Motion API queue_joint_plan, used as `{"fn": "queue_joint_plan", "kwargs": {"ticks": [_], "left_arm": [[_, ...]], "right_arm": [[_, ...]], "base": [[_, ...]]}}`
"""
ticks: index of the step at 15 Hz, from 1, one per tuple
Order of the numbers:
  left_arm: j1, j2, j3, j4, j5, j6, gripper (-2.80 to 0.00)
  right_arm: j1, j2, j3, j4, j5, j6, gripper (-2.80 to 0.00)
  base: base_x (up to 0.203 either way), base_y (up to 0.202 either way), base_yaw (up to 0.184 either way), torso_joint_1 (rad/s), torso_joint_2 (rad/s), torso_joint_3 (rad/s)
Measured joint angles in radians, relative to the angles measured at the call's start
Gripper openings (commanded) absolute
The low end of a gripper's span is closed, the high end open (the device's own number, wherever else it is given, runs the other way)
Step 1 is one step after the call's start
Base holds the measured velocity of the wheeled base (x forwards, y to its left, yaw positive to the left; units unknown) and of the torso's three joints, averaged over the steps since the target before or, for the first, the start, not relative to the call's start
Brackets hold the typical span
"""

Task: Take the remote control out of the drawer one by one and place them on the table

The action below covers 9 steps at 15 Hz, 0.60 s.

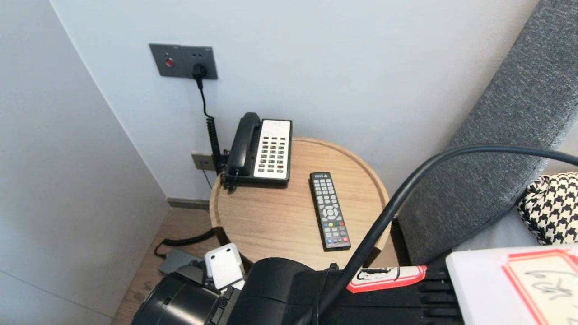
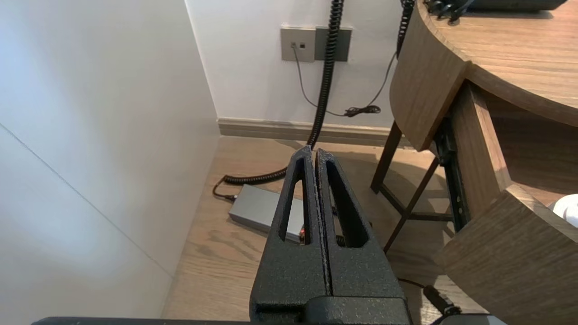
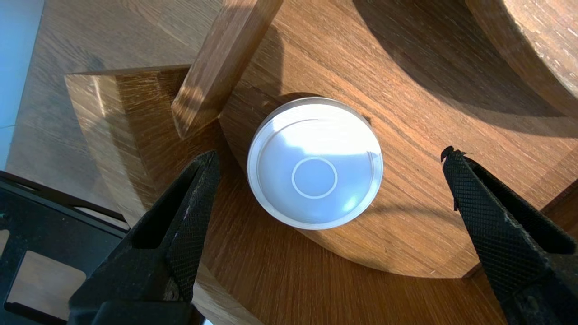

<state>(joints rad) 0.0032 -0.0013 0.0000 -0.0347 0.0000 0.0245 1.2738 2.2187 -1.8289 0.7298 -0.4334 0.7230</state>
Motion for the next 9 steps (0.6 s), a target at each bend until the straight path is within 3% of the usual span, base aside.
{"fn": "queue_joint_plan", "kwargs": {"ticks": [9], "left_arm": [[-0.001, 0.000, 0.000, 0.000, 0.000, 0.000, -2.80]], "right_arm": [[-0.005, 0.012, -0.024, 0.004, -0.001, -0.005, 0.00]], "base": [[0.000, 0.000, 0.000, 0.000, 0.00, 0.000]]}}
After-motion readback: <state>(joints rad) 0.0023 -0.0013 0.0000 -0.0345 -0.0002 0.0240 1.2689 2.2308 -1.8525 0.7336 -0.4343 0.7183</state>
